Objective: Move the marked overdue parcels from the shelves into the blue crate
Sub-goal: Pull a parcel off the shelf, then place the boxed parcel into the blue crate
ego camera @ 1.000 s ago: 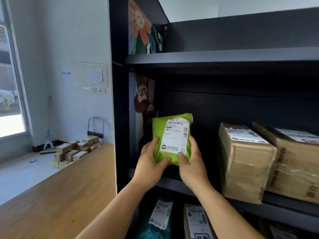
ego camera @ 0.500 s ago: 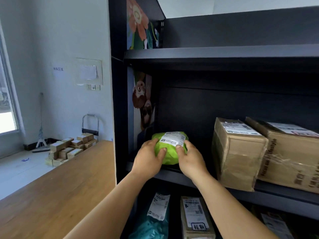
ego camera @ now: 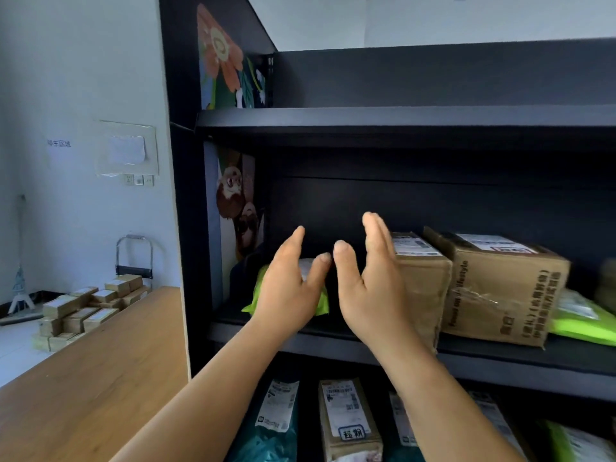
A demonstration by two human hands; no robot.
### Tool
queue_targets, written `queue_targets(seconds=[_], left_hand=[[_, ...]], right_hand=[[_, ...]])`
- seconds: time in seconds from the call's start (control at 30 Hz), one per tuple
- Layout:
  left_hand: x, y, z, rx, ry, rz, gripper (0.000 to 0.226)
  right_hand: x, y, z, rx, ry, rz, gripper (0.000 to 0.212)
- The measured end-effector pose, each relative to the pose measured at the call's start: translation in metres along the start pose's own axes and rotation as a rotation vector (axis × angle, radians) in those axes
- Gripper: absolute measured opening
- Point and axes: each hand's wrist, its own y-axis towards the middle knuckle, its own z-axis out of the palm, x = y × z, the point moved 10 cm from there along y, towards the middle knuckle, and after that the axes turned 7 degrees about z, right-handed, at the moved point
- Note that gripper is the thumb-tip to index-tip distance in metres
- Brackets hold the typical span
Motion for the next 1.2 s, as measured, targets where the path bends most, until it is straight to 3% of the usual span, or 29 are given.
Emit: queue_targets(seconds=[0.2, 0.5, 0.63, 0.77, 0.83, 0.97, 1.0, 1.1, 1.2], left_hand=[[-0.029, 0.006, 0.039, 0.082, -0.068, 0.049, 0.064], [-0.055, 0.006, 0.095, 0.271, -0.055, 0.111, 0.053], [-0.057, -0.001, 0.095, 0.211, -0.079, 0.076, 0.051], [-0.061, -0.007, 0.082, 0.054, -0.099, 0.04, 0.026], [-0.058, -0.011, 0.079, 0.002, -0.124, -0.016, 0.016], [-0.054, -0.027, 0.082, 0.04, -0.221, -0.182, 0.051], [-0.057, -0.032, 0.083, 0.054, -0.248, -0.211, 0.05], [-0.07, -0.047, 0.084, 0.084, -0.318, -0.243, 0.019], [-0.081, -0.068, 0.088, 0.088, -0.362, -0.309, 0.028]], right_hand=[[-0.033, 0.012, -0.063, -0.216, -0.108, 0.083, 0.059], [-0.093, 0.004, -0.07, -0.056, -0.144, 0.384, 0.057], [-0.09, -0.003, -0.084, -0.113, -0.101, 0.371, 0.046], [-0.09, -0.008, -0.098, -0.213, 0.018, 0.35, 0.024], [-0.092, -0.009, -0.102, -0.224, 0.062, 0.36, 0.024], [-0.106, -0.013, -0.097, -0.111, 0.16, 0.446, 0.048], [-0.109, -0.015, -0.094, -0.062, 0.179, 0.464, 0.049], [-0.11, -0.023, -0.086, 0.108, 0.3, 0.48, 0.04], [-0.107, -0.037, -0.084, 0.243, 0.422, 0.505, 0.048]])
